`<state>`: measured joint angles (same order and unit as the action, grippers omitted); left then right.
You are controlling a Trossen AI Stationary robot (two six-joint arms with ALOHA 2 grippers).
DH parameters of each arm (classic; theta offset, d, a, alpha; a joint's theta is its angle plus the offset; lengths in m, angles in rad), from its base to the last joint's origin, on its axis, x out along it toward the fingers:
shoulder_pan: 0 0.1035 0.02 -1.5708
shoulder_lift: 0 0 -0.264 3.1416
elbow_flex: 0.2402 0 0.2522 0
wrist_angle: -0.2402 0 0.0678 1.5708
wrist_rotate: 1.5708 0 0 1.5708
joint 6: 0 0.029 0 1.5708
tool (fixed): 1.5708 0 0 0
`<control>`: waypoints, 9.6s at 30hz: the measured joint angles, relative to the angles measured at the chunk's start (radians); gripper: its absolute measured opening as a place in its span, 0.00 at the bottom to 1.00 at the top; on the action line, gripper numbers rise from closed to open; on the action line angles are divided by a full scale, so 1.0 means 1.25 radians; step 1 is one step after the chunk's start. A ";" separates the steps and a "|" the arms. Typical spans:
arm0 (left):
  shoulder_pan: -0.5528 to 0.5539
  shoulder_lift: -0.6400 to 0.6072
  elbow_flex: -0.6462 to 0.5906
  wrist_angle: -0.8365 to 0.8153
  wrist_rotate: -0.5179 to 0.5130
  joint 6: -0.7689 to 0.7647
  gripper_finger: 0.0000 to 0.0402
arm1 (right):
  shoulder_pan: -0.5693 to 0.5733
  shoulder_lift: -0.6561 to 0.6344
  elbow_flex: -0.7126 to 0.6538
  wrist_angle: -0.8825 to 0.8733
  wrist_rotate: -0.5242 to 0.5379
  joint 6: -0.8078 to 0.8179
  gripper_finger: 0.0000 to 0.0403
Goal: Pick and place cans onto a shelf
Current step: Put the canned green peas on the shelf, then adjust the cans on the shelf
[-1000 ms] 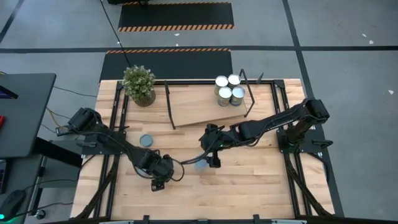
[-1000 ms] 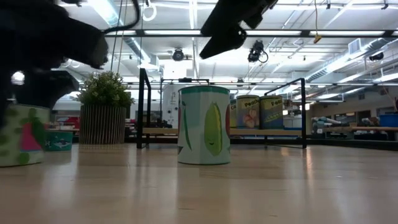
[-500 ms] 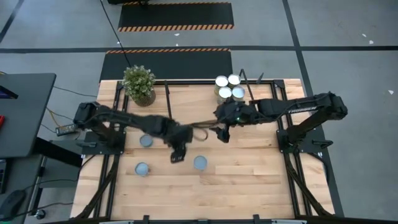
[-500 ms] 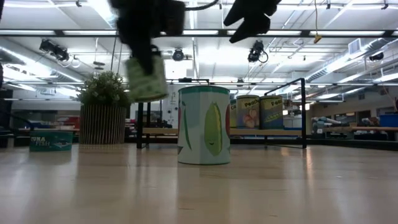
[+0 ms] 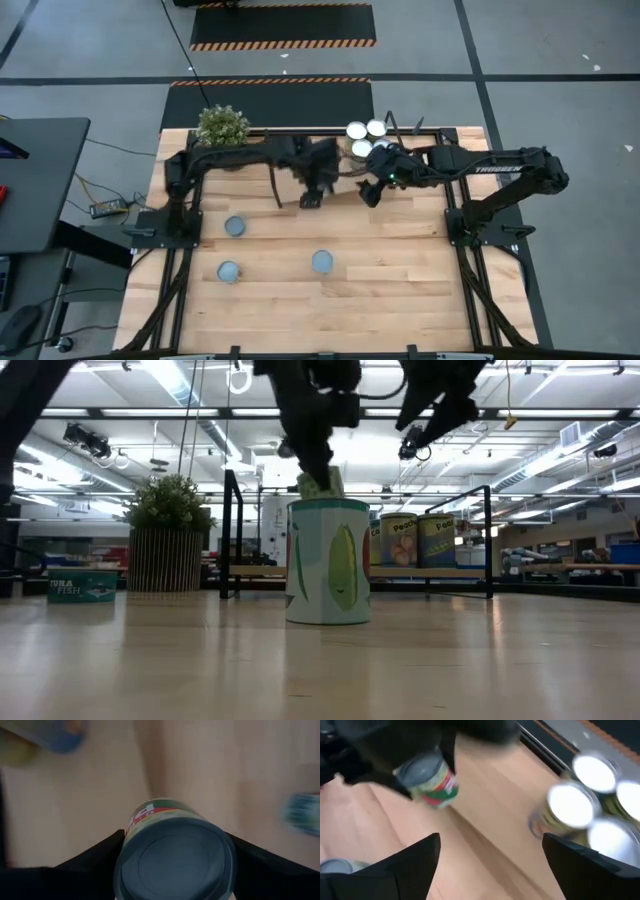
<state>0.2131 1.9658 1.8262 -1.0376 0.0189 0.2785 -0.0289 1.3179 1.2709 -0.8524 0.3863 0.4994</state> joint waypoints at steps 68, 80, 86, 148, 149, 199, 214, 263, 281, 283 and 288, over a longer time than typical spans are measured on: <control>0.106 0.180 0.104 0.150 -0.239 0.151 0.94 | -0.008 -0.022 -0.003 -0.132 0.052 0.100 0.88; 0.127 0.149 0.104 0.062 -0.048 -0.006 0.94 | -0.010 -0.022 -0.003 -0.133 0.047 0.068 0.88; 0.118 0.158 0.104 0.100 -0.018 -0.098 0.94 | -0.011 -0.021 -0.003 -0.130 0.050 0.058 0.88; 0.105 0.155 0.105 0.083 -0.021 0.280 0.47 | -0.008 -0.021 -0.003 -0.085 0.037 0.063 0.88; 0.105 0.151 0.105 0.076 -0.016 0.239 0.48 | -0.008 -0.021 -0.003 -0.085 0.037 0.063 0.88; 0.163 0.188 0.105 0.057 -0.027 -0.411 0.04 | -0.003 -0.021 -0.003 -0.068 0.022 0.031 0.88; 0.122 0.192 0.101 0.179 -0.027 0.285 0.02 | -0.003 -0.021 -0.003 -0.067 0.023 0.040 0.88; 0.085 0.165 0.104 -0.026 0.116 -0.095 0.41 | 0.003 -0.021 -0.003 -0.061 0.026 0.038 0.88; 0.086 0.199 0.103 0.117 0.033 -0.171 0.41 | 0.008 -0.022 -0.003 -0.082 0.022 0.045 0.88; 0.087 0.198 0.103 0.100 0.033 -0.163 0.41 | 0.008 -0.024 -0.003 -0.098 0.017 0.044 0.88; 0.112 0.170 0.103 0.087 0.036 -0.134 0.41 | 0.008 -0.048 -0.003 -0.146 -0.018 0.051 0.88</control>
<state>0.3535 2.1778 1.9545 -0.9294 0.0640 0.1116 -0.0187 1.2576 1.2675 -1.0348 0.3634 0.5636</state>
